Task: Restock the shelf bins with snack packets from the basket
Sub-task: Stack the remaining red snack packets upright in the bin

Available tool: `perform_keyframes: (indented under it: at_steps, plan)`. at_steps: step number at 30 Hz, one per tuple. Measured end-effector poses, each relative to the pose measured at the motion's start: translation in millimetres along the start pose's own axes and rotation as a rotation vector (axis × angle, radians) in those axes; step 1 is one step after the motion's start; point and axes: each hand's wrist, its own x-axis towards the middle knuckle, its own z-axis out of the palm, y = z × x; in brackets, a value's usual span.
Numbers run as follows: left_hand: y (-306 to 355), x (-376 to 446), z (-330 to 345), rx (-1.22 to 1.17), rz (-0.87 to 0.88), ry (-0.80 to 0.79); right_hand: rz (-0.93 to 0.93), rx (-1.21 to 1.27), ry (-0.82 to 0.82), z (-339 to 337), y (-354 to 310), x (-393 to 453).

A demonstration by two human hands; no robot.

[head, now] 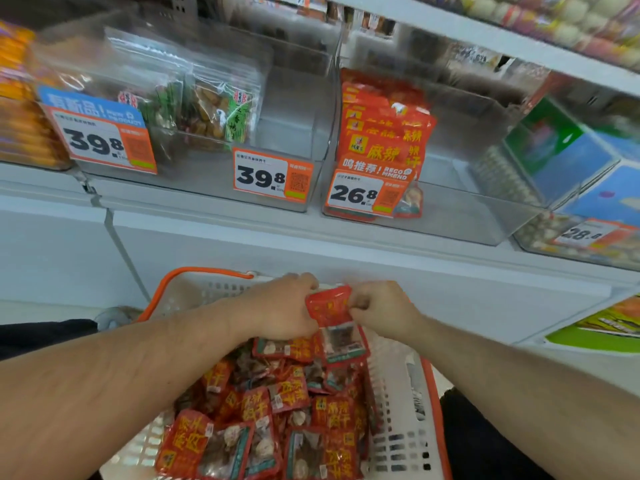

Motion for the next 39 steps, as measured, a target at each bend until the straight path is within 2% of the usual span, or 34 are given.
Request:
perform_keyframes:
  at_steps: [4,6,10,12,13,14,16,17,18,20,21,24,27,29,34,35,37,39]
  plan:
    - [-1,1,-5,-0.312,-0.180,0.226,0.020,0.432,0.088,-43,-27,-6]
    - [-1,2,-8,-0.553,-0.263,0.265,0.020,0.582,0.087,-57,-38,-11]
    - [4,-3,-13,-1.058,-0.123,0.227,0.011,0.746,0.158,-69,-54,-21]
    - [8,-7,-17,-1.192,-0.052,0.236,-0.009,0.739,0.197,-73,-61,-25]
    - [11,-8,-18,-1.181,-0.009,0.278,-0.013,0.714,0.224,-75,-64,-28]
    - [12,-9,-20,-1.100,0.043,0.386,0.004,0.699,0.266,-76,-67,-32]
    - [11,-12,-28,-0.676,0.234,0.730,0.125,0.781,0.339,-83,-71,-39]
    - [8,-15,-35,-0.413,0.405,0.876,0.237,0.877,0.295,-88,-71,-42]
    - [5,-17,-39,-0.176,0.607,0.971,0.357,0.998,0.174,-93,-70,-45]
    - [4,-24,-46,0.140,0.893,1.031,0.503,1.210,-0.131,-102,-70,-50]
    - [5,-25,-47,0.220,0.956,1.043,0.505,1.257,-0.230,-104,-69,-52]
    - [13,-30,-42,0.360,1.040,1.061,0.392,1.284,-0.328,-103,-71,-56]
    - [17,-29,-34,0.435,1.094,1.040,0.272,1.247,-0.292,-102,-75,-57]
    - [14,-25,-30,0.434,1.056,1.036,0.248,1.226,-0.221,-104,-76,-57]
    - [3,-23,-37,0.209,0.626,1.060,0.144,1.032,-0.091,-115,-76,-56]
    - [3,-26,-41,0.158,0.577,1.054,0.111,0.923,-0.067,-121,-78,-56]
    - [9,-30,-52,0.015,0.520,0.993,-0.021,0.472,-0.050,-137,-83,-56]
    - [25,-35,-61,-0.166,0.453,0.795,-0.166,-0.010,-0.103,-152,-94,-54]
